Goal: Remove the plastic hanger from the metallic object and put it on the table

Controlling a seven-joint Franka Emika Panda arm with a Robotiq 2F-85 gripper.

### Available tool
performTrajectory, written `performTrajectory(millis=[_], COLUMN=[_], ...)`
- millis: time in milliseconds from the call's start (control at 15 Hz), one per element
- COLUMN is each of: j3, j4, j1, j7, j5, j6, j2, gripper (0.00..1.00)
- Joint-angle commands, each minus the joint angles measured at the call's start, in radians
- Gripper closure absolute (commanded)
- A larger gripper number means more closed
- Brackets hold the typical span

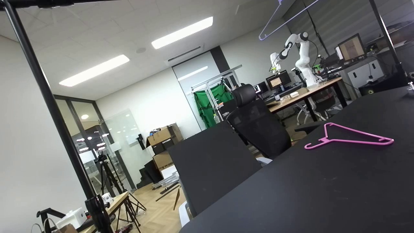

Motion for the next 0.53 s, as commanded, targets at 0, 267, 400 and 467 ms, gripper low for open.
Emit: performTrajectory(millis=[0, 267, 400, 467], j3=[0.067, 0.153, 0.171, 0.190], j4=[0.220, 0.436, 0.539, 0.589], j1=[-0.046, -0.093, -0.097, -0.108], j7=[-0.054, -0.100, -0.131, -0.137], j5=[0.152, 0.238, 0.269, 0.274], j6=[0.005, 0.070, 0.088, 0.082], j2=[0.118, 0.240, 0.308, 0.342], gripper=[0.00, 0.00, 0.00, 0.00])
